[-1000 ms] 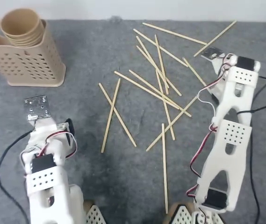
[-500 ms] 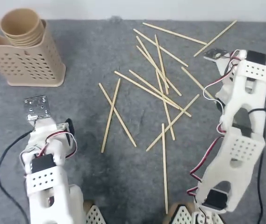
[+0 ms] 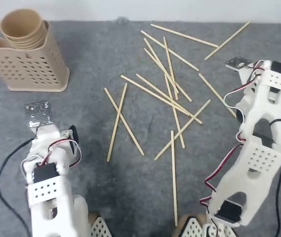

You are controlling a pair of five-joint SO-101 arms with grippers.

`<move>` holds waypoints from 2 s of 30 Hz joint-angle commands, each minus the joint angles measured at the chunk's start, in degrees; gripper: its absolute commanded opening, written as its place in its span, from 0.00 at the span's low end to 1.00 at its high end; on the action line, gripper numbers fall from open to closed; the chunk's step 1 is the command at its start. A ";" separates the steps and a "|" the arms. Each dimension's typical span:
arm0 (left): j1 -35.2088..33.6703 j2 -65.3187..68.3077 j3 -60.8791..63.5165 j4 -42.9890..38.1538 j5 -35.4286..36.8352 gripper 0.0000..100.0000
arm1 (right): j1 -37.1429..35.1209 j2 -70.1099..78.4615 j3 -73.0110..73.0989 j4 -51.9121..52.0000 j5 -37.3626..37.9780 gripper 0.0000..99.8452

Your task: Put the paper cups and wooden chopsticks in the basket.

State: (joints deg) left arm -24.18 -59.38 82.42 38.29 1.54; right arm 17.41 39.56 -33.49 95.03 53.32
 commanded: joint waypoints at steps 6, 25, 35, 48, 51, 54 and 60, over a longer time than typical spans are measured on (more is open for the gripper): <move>-0.26 -1.23 -0.66 0.00 -0.79 0.20 | -2.24 1.63 -1.93 -13.32 -8.44 0.10; -0.26 -1.23 -0.75 -0.97 -0.88 0.20 | 9.89 6.29 -1.58 -2.24 4.75 0.10; -0.35 -1.23 -0.75 -0.97 -0.88 0.20 | 10.86 10.33 -1.93 -2.77 4.75 0.01; -0.35 -1.23 -0.75 -0.97 -0.88 0.20 | 12.97 0.84 -3.16 -1.80 2.37 0.01; -0.35 -1.23 -0.75 -1.05 -0.88 0.20 | 13.76 -1.36 -3.16 0.75 2.73 0.01; -0.35 -1.23 -0.75 -1.05 -0.88 0.20 | 14.29 -2.07 -3.16 1.63 2.73 0.01; -0.35 -1.23 -0.75 -1.05 -0.88 0.20 | 17.98 -4.09 -3.16 1.71 2.55 0.01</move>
State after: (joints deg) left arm -24.18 -59.38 82.42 38.29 1.19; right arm 33.05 40.79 -35.25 95.74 56.66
